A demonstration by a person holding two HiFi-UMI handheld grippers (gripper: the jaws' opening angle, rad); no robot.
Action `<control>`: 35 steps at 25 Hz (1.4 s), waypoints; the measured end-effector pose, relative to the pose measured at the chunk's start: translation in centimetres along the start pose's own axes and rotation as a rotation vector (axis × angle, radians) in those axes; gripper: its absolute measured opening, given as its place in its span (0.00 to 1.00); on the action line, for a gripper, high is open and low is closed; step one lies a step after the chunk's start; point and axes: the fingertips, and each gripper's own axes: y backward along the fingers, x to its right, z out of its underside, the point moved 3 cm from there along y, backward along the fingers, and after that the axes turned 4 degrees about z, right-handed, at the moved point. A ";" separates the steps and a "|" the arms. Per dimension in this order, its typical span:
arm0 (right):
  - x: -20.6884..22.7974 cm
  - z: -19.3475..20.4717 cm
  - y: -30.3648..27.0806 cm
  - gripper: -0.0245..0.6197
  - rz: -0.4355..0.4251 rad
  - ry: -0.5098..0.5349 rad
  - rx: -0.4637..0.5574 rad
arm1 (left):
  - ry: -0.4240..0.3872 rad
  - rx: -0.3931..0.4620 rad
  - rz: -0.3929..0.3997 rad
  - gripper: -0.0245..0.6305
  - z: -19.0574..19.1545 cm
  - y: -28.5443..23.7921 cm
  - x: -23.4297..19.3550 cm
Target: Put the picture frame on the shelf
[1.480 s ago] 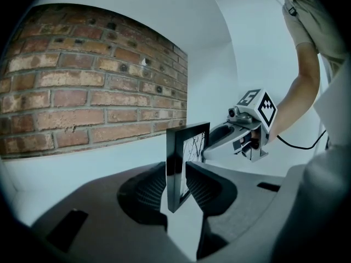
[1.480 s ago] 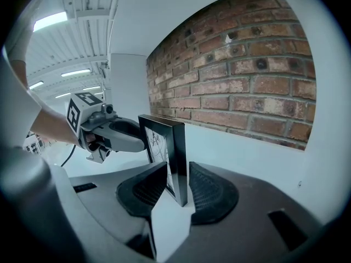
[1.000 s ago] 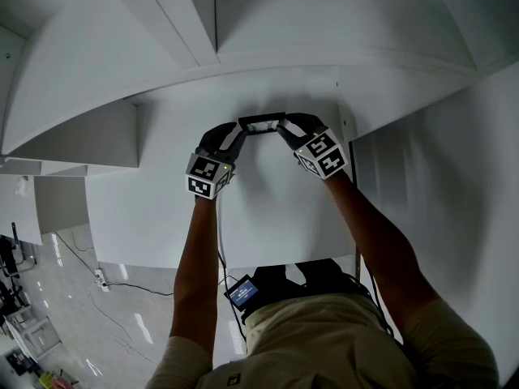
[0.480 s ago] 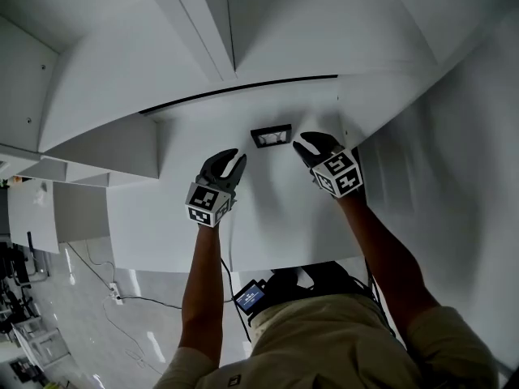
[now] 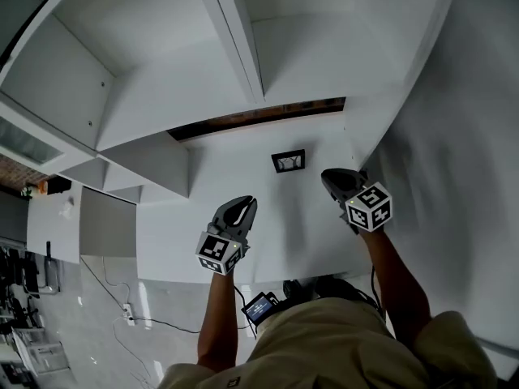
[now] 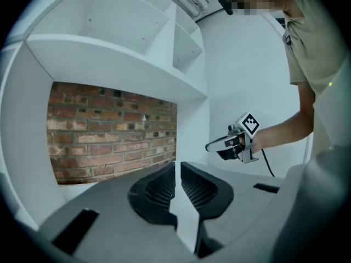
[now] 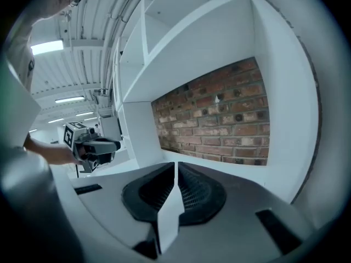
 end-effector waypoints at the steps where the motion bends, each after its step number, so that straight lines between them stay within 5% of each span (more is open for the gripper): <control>1: -0.9 -0.6 0.9 0.07 -0.018 0.010 0.001 | -0.005 0.008 0.004 0.09 -0.7 0.9 0.8; 11: -10.3 -5.0 10.1 0.06 -0.113 0.041 0.034 | 0.022 0.041 0.064 0.05 -5.9 8.6 7.9; 20: -17.9 -8.4 16.2 0.05 -0.183 0.128 0.099 | -0.068 0.087 0.131 0.05 -9.8 13.2 13.4; 35: -21.4 -7.8 19.7 0.05 -0.166 0.145 0.098 | -0.100 0.133 0.160 0.05 -10.5 15.9 16.2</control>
